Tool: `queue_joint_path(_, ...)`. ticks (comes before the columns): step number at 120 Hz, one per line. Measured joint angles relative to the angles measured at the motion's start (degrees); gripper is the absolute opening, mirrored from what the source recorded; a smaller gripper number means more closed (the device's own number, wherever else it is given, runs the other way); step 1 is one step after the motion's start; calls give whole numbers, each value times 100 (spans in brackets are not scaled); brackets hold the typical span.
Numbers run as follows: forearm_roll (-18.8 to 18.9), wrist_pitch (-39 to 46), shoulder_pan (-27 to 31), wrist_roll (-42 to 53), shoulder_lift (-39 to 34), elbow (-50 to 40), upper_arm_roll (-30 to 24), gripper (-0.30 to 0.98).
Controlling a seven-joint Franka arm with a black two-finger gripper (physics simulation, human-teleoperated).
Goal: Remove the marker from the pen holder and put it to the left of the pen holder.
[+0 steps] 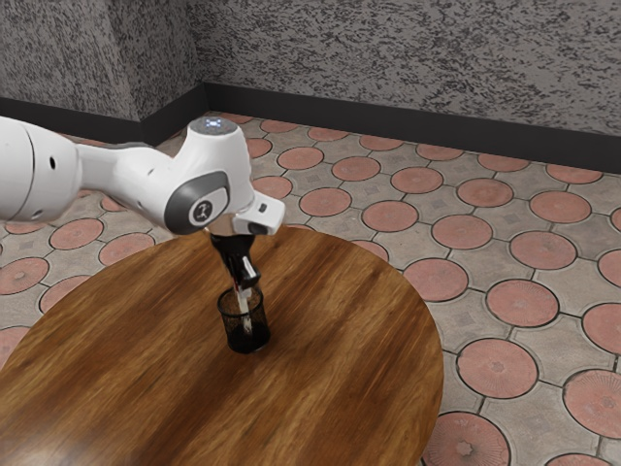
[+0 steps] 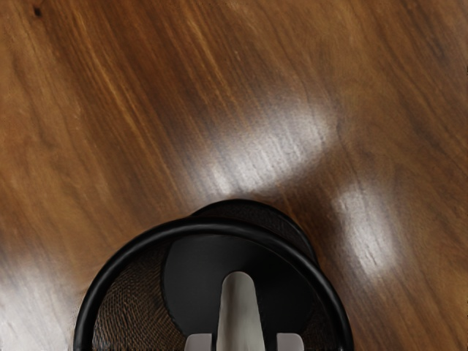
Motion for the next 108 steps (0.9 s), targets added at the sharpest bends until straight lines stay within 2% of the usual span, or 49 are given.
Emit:
queue_joint_path(36,174,-359,41,-116,-1093,60,74,-6)
queue_joint_path(48,353,-559,-80,-139,-1301,181,305,-6)
queue_joint_path(61,479,-706,-61,-156,-1190,285,707,-6)
queue_joint_path(87,537,-550,467,-184,-606,332,1124,-8)
queue_joint_path(108,514,349,45,-228,-334,87,1212,-8)
